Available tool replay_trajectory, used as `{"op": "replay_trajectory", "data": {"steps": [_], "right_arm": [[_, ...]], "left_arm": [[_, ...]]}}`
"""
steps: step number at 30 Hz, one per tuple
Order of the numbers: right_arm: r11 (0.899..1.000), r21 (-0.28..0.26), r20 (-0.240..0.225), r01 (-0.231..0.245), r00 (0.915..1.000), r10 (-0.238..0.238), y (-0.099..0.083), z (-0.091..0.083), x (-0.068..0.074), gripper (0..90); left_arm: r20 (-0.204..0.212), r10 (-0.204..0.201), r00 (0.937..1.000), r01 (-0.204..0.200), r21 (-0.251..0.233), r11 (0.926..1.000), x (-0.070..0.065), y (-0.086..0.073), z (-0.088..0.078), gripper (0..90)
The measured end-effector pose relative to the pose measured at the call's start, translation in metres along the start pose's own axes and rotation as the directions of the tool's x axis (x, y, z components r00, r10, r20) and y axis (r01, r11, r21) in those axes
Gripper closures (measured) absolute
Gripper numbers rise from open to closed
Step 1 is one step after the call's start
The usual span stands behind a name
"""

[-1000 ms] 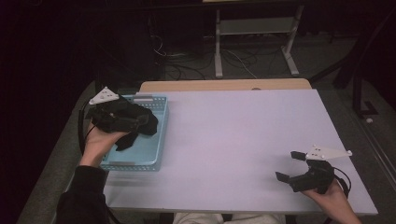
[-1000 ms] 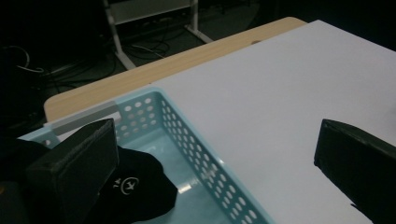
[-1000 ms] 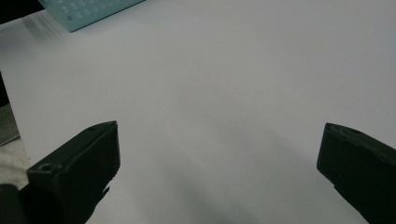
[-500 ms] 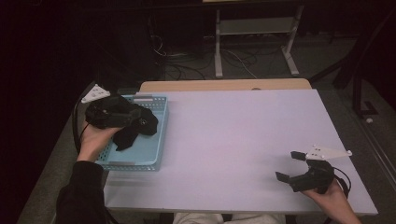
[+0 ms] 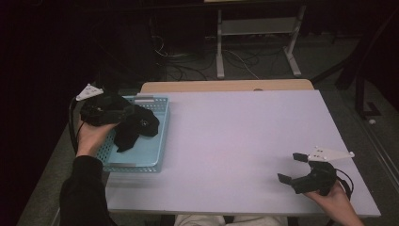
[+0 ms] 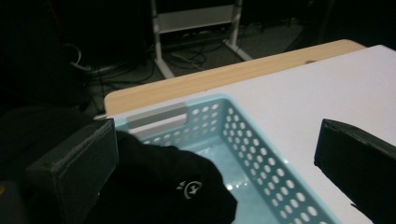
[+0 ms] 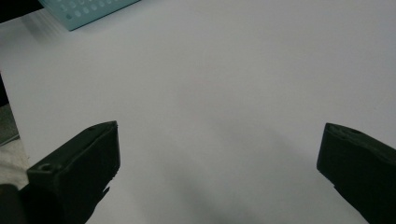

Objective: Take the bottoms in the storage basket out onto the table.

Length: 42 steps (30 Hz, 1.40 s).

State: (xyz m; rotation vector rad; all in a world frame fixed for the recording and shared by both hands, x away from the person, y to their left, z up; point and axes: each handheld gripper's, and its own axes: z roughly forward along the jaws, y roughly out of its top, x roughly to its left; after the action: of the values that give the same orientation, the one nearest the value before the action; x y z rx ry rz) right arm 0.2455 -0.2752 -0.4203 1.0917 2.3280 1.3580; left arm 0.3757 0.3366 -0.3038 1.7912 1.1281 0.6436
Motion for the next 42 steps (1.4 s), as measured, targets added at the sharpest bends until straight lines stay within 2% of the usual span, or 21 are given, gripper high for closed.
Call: {"op": "replay_trajectory", "data": {"steps": [8,12,14,16,23,27,31,34,38,39,42], "right_arm": [[1.0,0.003,-0.002,0.001,1.0,-0.001,0.0,0.001,0.0,0.0],[1.0,0.012,-0.004,0.008,1.0,-0.008,0.0,0.002,0.0,0.0],[1.0,0.014,-0.005,0.008,1.0,-0.008,0.0,0.002,0.001,0.0],[1.0,0.015,-0.005,0.01,0.9999,-0.01,0.0,0.002,0.0,0.0],[1.0,0.014,-0.004,0.009,1.0,-0.009,-0.001,0.001,0.0,0.0],[1.0,0.015,-0.003,0.01,0.9999,-0.01,-0.001,0.002,0.0,0.0],[1.0,0.017,0.002,0.007,1.0,-0.007,-0.001,0.002,0.0,0.0],[1.0,0.017,0.006,0.004,1.0,-0.005,-0.001,0.001,0.0,0.0],[1.0,0.016,0.008,0.003,1.0,-0.003,-0.001,0.001,-0.001,0.0],[1.0,0.016,0.008,0.003,1.0,-0.003,-0.001,0.001,-0.001,0.0],[1.0,0.019,0.008,0.005,1.0,-0.005,-0.002,0.001,-0.001,0.0]], "left_arm": [[-0.048,-0.033,0.9983,0.034,0.014,0.9993,0.016,-0.003,0.003,0.0],[-0.072,-0.071,0.9949,0.073,0.023,0.9971,0.023,-0.005,0.005,0.0],[-0.08,-0.076,0.9939,0.078,0.022,0.9967,0.025,-0.006,0.005,0.0],[-0.096,-0.097,0.9906,0.1,0.02,0.9948,0.029,-0.006,0.005,0.0],[-0.112,-0.131,0.985,0.132,0.005,0.9912,0.037,-0.006,0.005,0.0],[-0.133,-0.148,0.98,0.15,0.009,0.9886,0.046,-0.005,0.006,0.0],[-0.128,-0.161,0.9785,0.162,-0.006,0.9868,0.051,-0.005,0.006,0.0],[-0.124,-0.189,0.9741,0.188,-0.022,0.982,0.055,-0.006,0.009,0.0],[-0.133,-0.208,0.969,0.208,-0.017,0.978,0.058,-0.007,0.016,0.0],[-0.138,-0.225,0.9645,0.224,-0.021,0.9743,0.06,-0.008,0.019,0.0],[-0.152,-0.237,0.9596,0.239,-0.007,0.971,0.063,-0.009,0.023,0.0]]}}
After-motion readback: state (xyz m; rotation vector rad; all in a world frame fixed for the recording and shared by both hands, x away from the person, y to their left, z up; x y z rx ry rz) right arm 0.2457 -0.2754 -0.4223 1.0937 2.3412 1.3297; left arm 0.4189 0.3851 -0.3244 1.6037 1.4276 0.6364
